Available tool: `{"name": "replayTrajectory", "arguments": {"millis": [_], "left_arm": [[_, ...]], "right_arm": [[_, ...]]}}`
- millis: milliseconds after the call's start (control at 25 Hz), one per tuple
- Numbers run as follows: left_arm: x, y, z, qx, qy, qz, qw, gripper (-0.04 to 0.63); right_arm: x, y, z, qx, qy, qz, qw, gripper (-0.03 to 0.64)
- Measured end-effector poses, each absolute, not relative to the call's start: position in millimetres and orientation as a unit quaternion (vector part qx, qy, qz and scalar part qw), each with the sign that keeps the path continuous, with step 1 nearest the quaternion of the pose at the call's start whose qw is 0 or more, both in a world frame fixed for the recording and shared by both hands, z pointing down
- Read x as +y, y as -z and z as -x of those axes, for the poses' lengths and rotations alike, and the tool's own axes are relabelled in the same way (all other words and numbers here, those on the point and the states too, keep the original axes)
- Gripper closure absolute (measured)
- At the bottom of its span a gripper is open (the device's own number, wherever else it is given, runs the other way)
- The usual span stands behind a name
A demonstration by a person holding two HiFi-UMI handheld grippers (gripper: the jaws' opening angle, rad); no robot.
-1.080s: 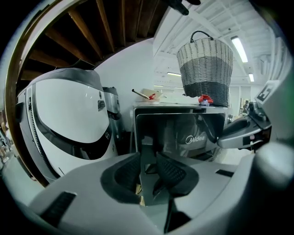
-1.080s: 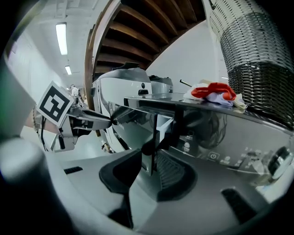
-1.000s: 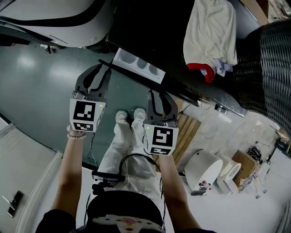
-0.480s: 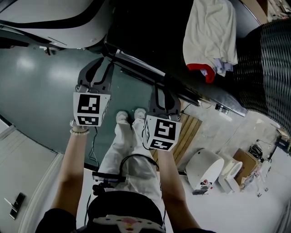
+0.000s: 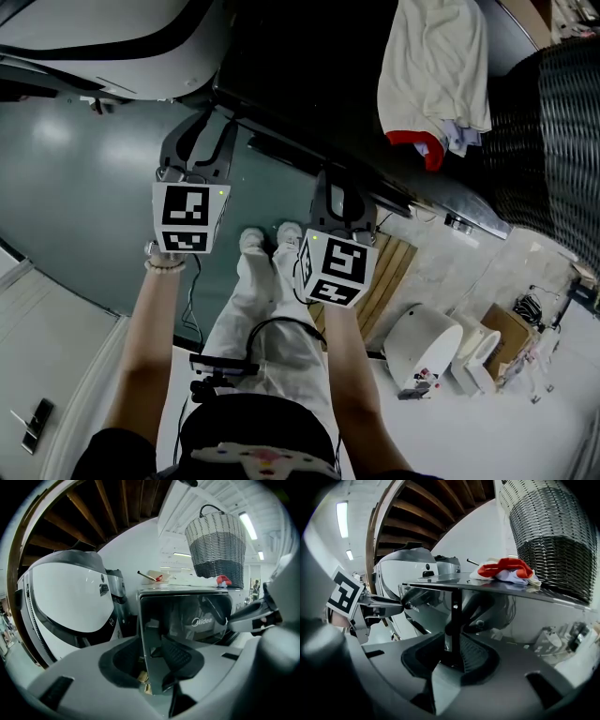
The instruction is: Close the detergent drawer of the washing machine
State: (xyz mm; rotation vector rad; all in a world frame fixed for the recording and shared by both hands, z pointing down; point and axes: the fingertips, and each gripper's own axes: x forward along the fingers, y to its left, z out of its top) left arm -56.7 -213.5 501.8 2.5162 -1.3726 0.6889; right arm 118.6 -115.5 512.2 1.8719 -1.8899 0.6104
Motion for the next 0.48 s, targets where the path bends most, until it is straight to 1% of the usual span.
{"name": "replayTrajectory", "arguments": {"millis": [320, 480], "left_arm": [[-220.5, -502.3, 53.9, -0.468, -0.225, -0.849, 0.101, 0.445], [-221.3, -502.2, 53.8, -0.469, -0.222, -0.848, 0.107, 0.446]], "right_arm": [[-120.5, -514.8, -121.1, -0.664, -0.237, -0.682, 0.193, 0.518], [-121.5, -515.9, -121.0, -0.654, -0.258, -0.689, 0.175, 0.520]]}}
